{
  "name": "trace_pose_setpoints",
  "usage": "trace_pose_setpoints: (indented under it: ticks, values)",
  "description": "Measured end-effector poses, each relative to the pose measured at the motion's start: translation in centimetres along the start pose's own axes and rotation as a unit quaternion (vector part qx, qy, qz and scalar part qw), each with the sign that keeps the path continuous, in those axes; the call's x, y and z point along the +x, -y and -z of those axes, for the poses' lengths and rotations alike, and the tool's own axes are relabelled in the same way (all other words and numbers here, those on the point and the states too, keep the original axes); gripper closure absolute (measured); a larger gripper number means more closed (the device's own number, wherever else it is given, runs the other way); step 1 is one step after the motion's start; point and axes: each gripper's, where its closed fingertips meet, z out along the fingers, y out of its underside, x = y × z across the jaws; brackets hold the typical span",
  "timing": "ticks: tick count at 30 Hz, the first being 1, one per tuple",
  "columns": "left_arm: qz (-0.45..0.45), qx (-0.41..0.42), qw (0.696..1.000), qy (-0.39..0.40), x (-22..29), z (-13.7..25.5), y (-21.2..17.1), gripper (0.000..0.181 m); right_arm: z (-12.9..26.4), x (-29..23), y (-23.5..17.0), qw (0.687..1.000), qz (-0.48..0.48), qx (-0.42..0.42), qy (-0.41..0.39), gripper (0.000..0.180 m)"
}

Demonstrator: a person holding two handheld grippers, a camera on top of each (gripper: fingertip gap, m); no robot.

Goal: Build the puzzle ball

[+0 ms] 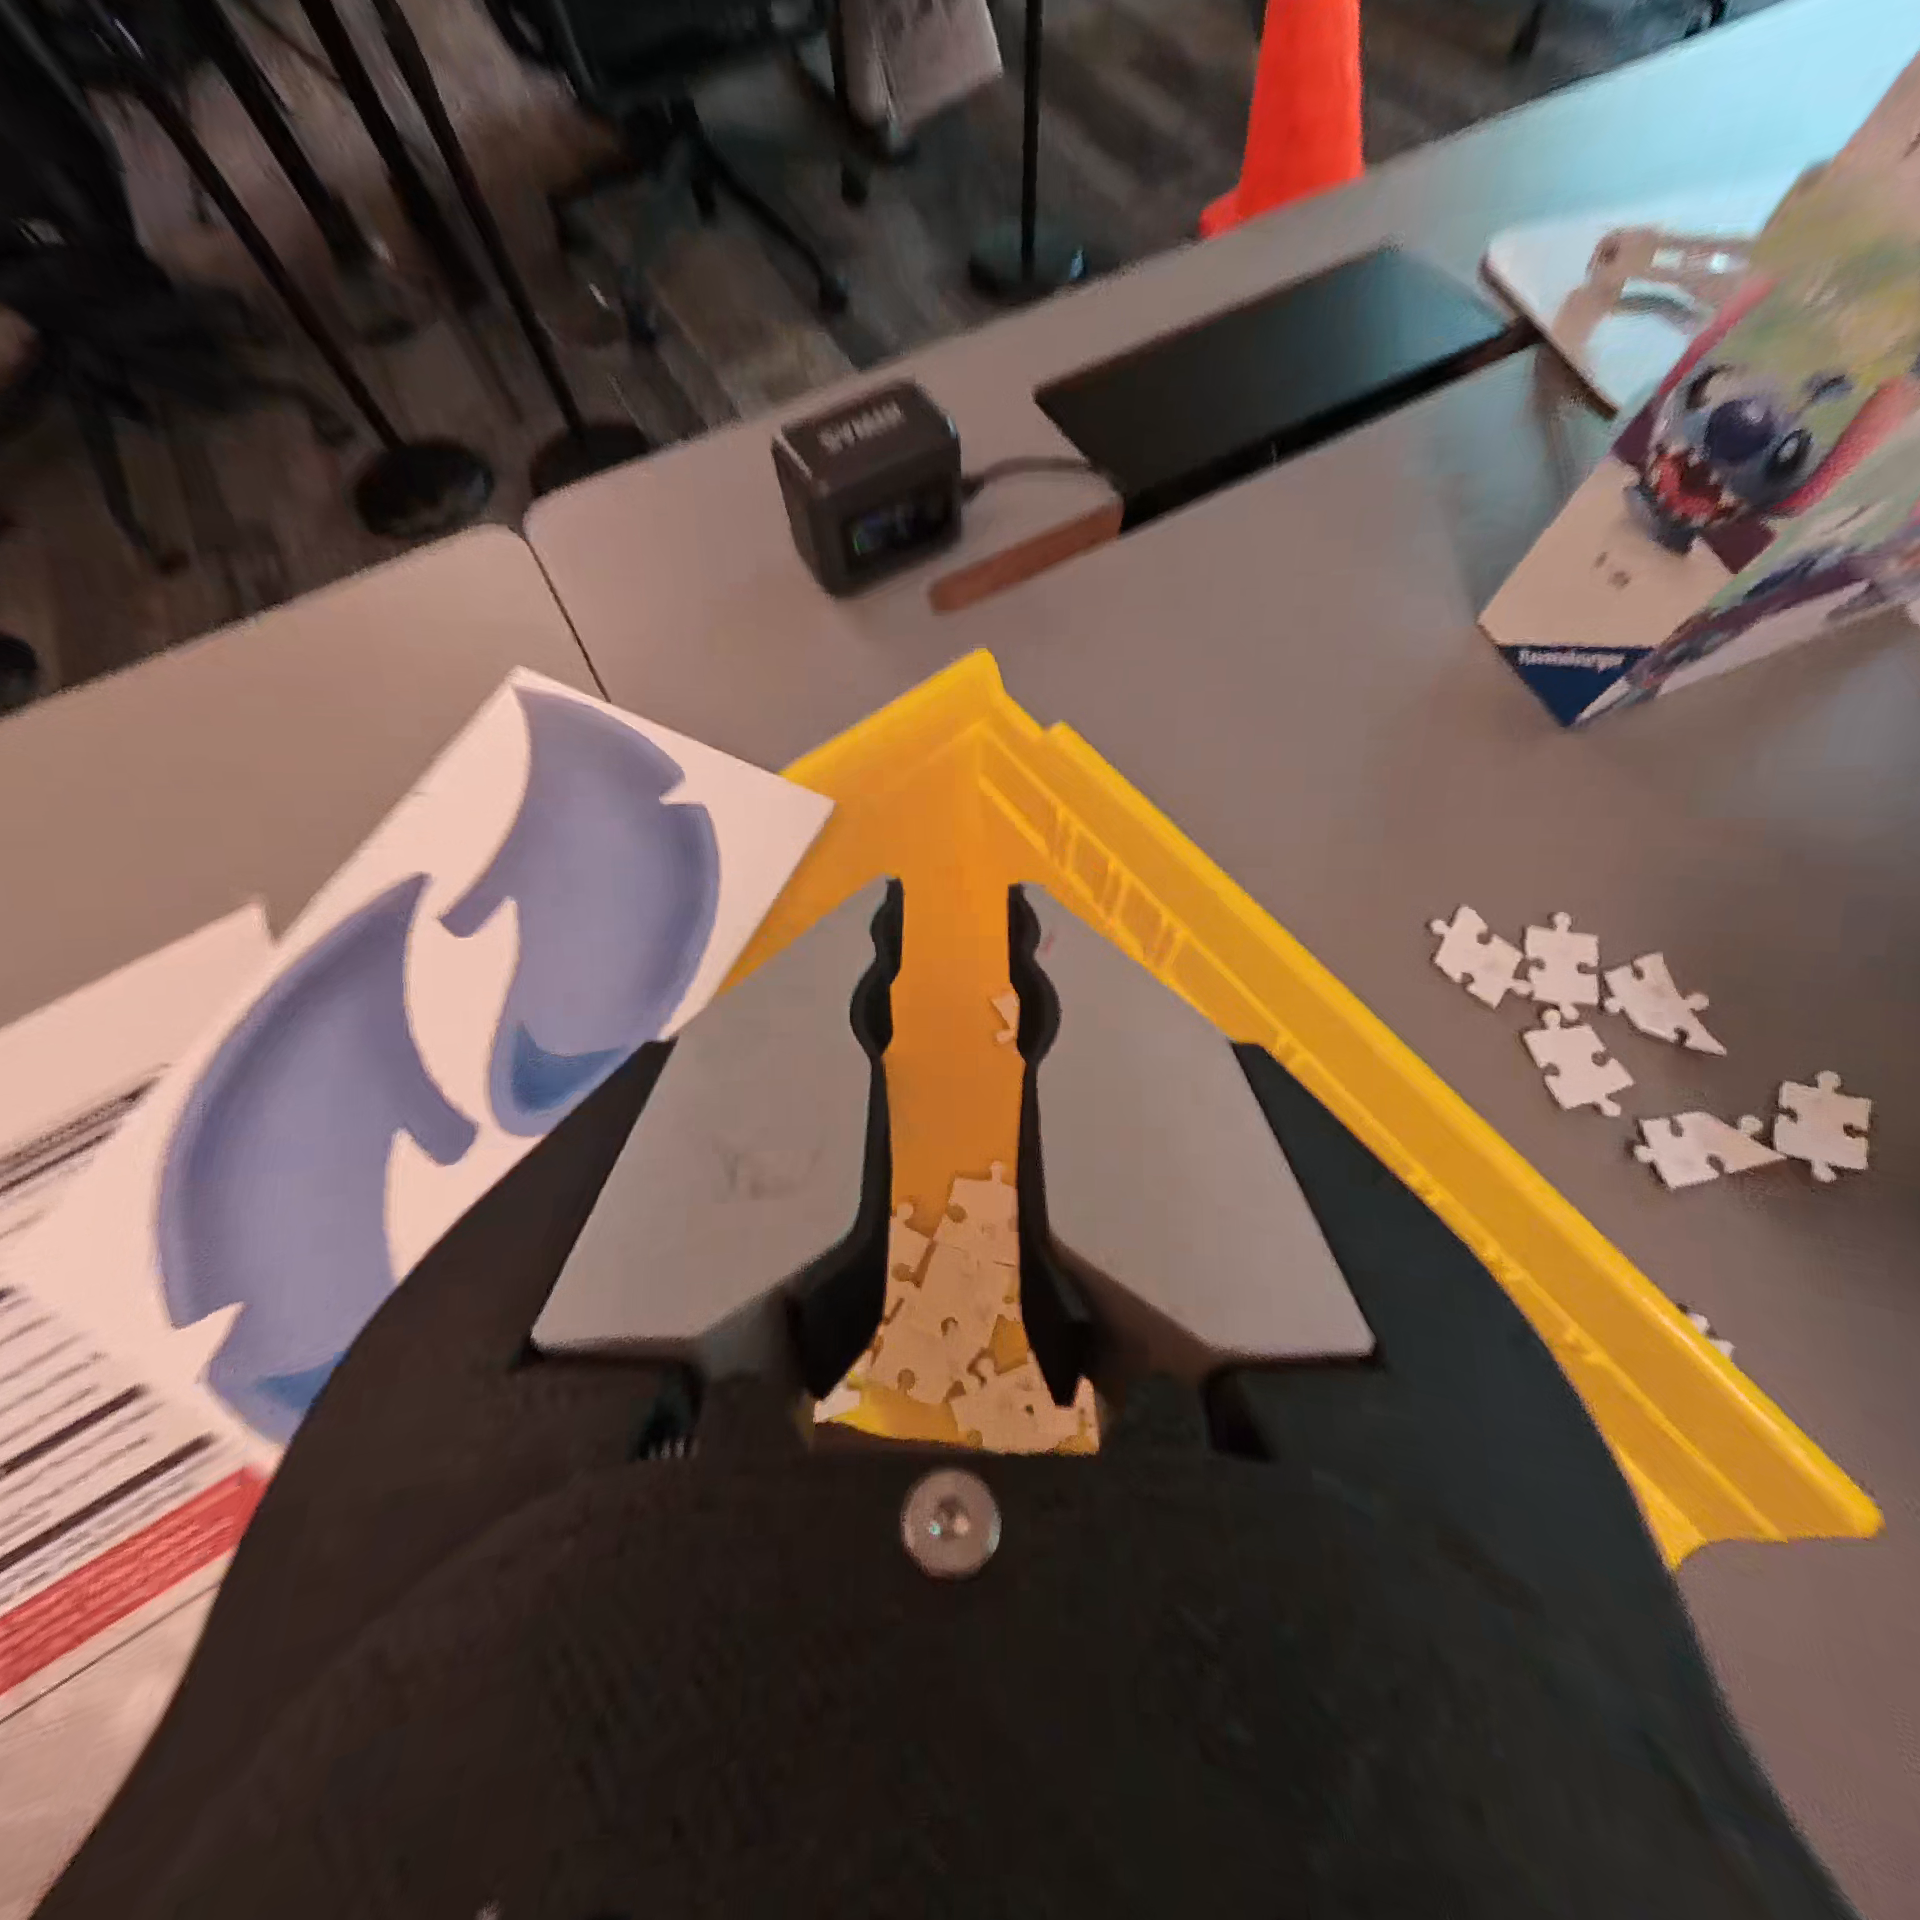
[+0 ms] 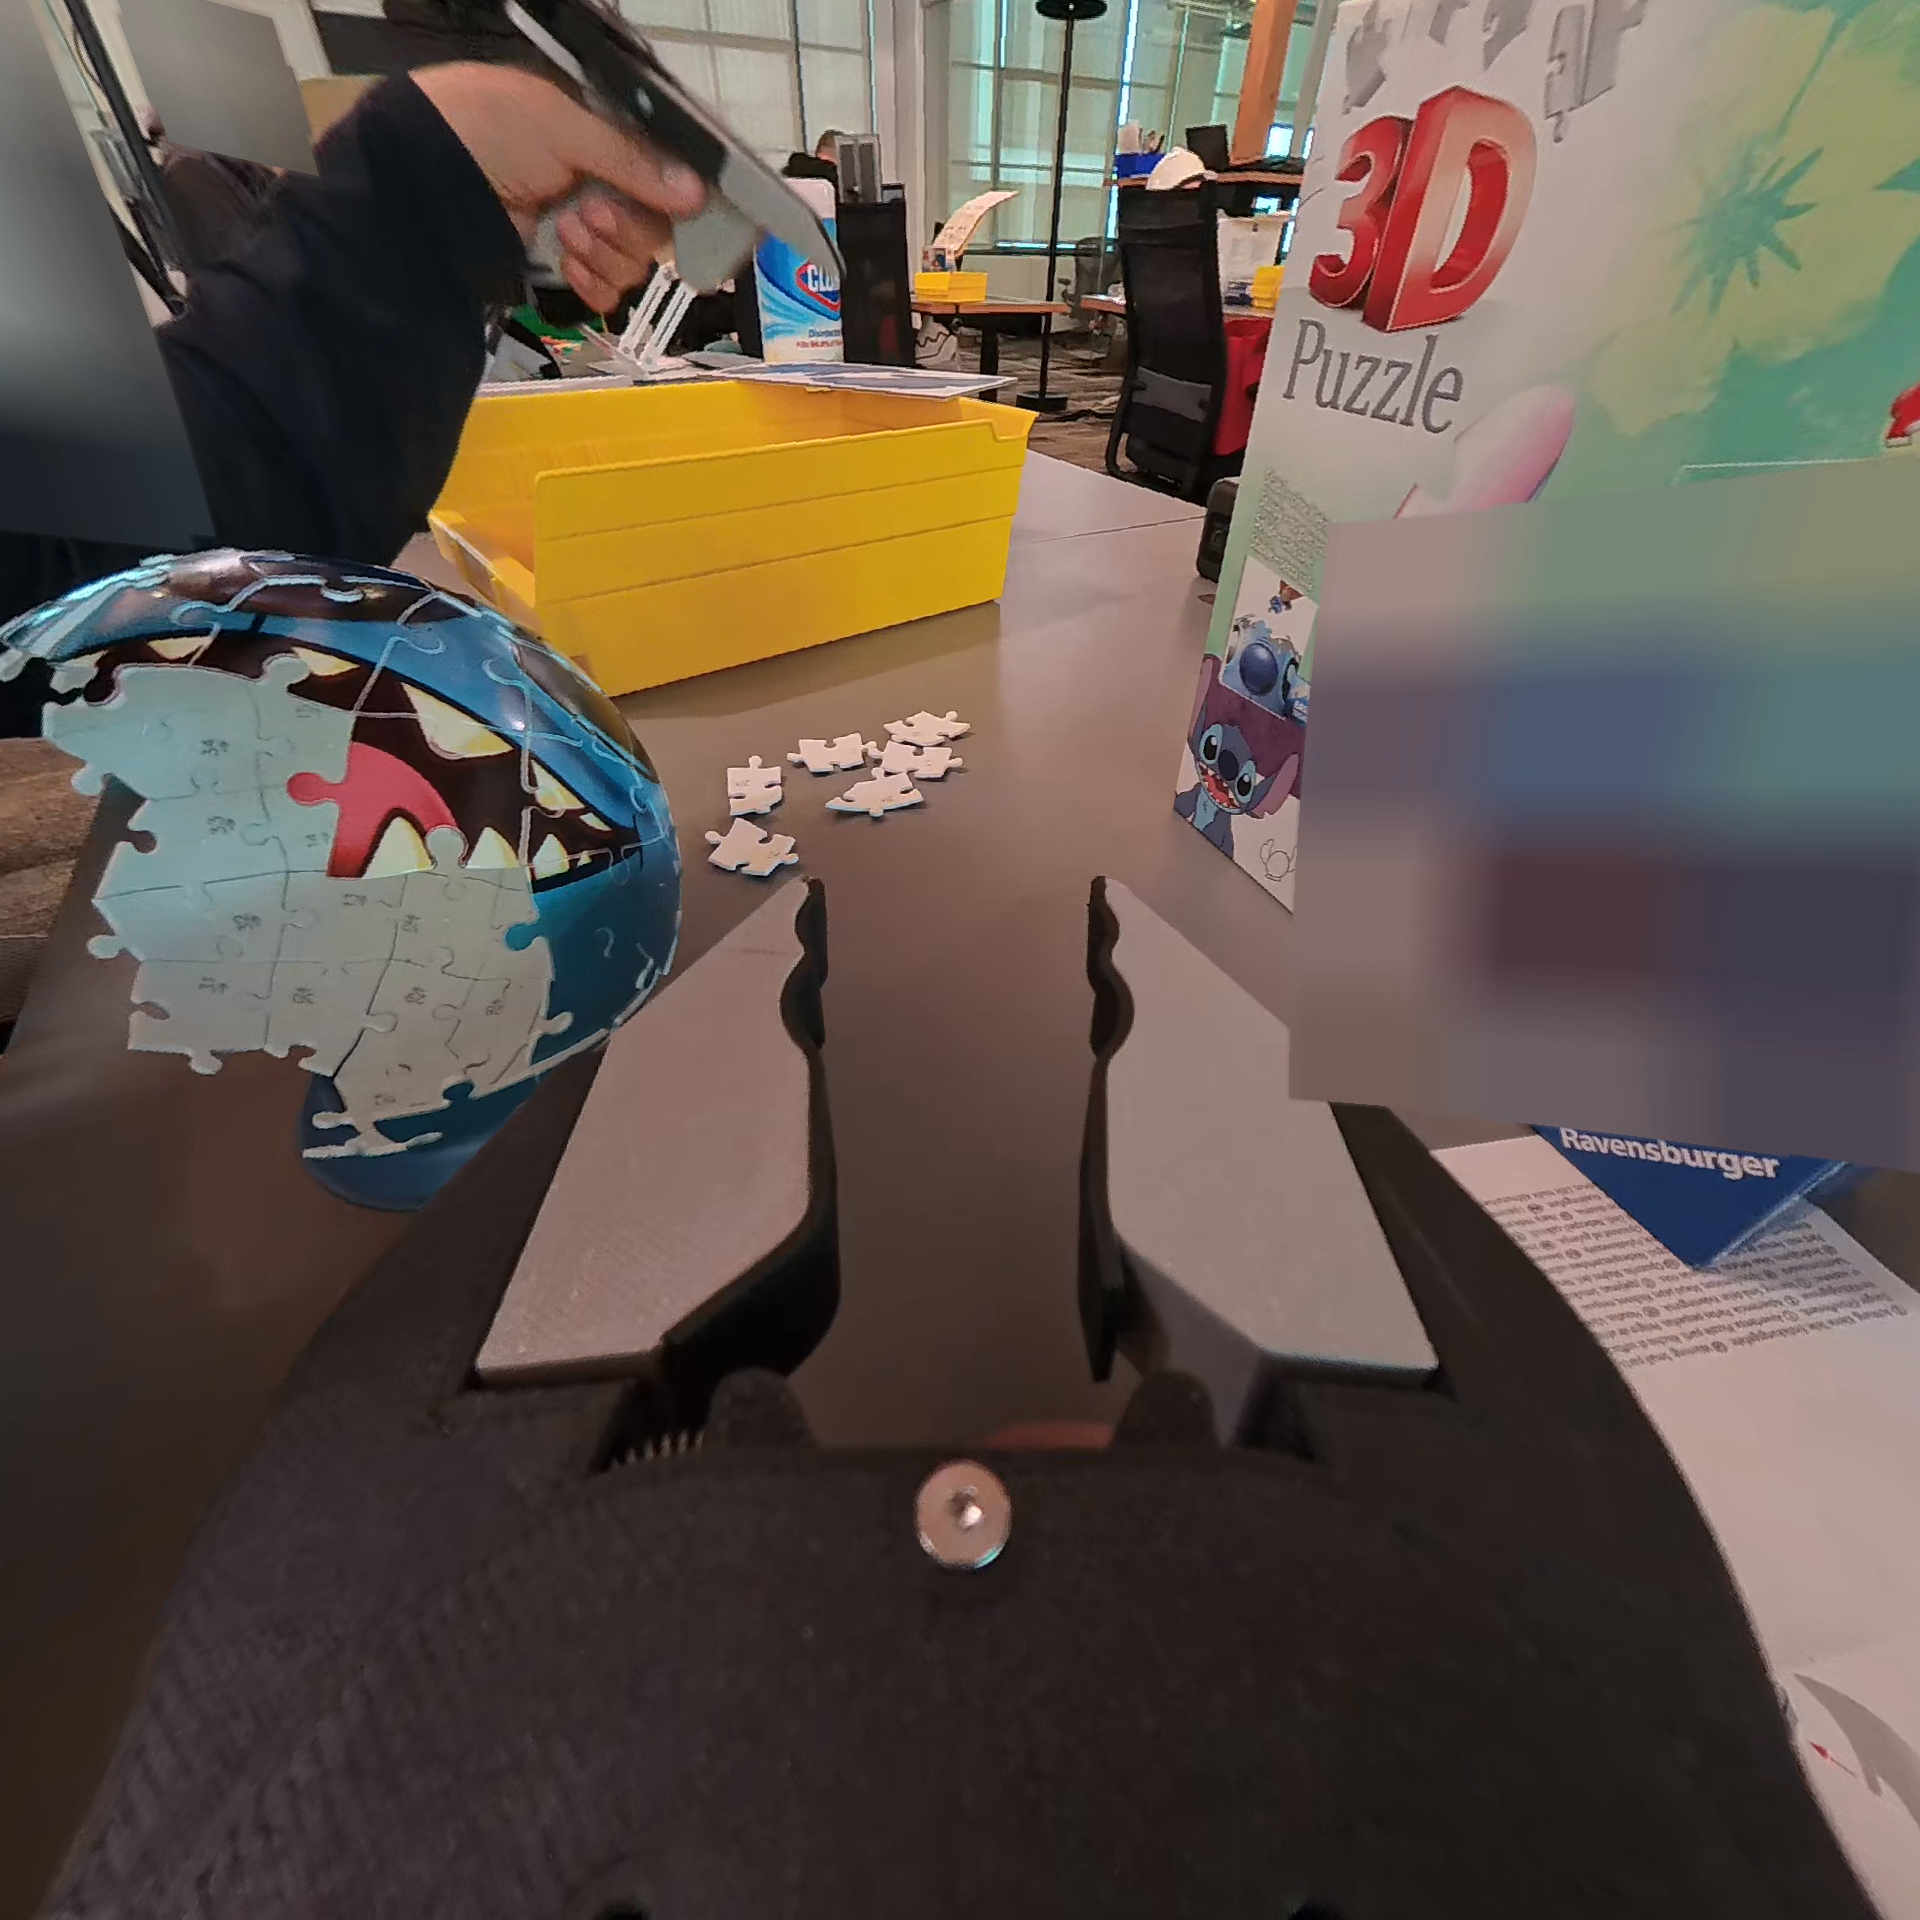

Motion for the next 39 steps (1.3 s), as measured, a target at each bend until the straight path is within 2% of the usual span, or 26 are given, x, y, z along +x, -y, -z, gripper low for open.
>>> trace_pose_setpoints:
  ticks: [3,9,15,18,20,25,26,34,37,39]
  values:
    - [0.011,-0.053,0.998,-0.037,1.1,-3.2,-1.9,0.160,-0.1,0.0,-0.1,1.000,0.005,-0.003,-0.004,0.133]
    - [-0.012,-0.171,0.984,-0.049,2.0,-7.6,-6.7,0.155,-0.3,0.0,-0.3,1.000,0.011,-0.012,-0.008,0.132]
    - [-0.005,-0.236,0.968,-0.081,3.0,-9.3,-9.9,0.137,-0.2,-0.2,-0.2,1.000,0.013,-0.009,-0.005,0.132]
    - [-0.025,-0.265,0.961,-0.075,3.1,-9.6,-11.0,0.124,-0.2,-0.3,-0.2,1.000,0.016,-0.009,-0.002,0.132]
    - [-0.041,-0.284,0.956,-0.053,2.6,-10.0,-11.8,0.124,-0.2,-0.3,-0.2,1.000,0.015,-0.008,0.000,0.132]
    - [-0.034,-0.252,0.966,-0.042,2.1,-10.9,-11.1,0.135,-0.2,-0.4,-0.2,1.000,0.014,-0.006,0.001,0.132]
    - [-0.036,-0.251,0.966,-0.043,2.1,-10.8,-11.1,0.153,-0.2,-0.4,-0.2,1.000,0.014,-0.006,0.001,0.132]
    - [-0.053,-0.264,0.962,-0.036,1.6,-10.2,-11.0,0.153,-0.2,-0.4,-0.2,1.000,0.013,-0.007,0.002,0.132]
    - [-0.054,-0.237,0.970,0.014,0.0,-8.6,-9.2,0.154,-0.2,-0.5,-0.2,1.000,0.016,-0.006,0.003,0.133]
    - [-0.059,-0.190,0.978,0.061,-0.9,-6.7,-6.3,0.154,-0.2,-0.7,-0.2,1.000,0.017,-0.006,0.007,0.133]
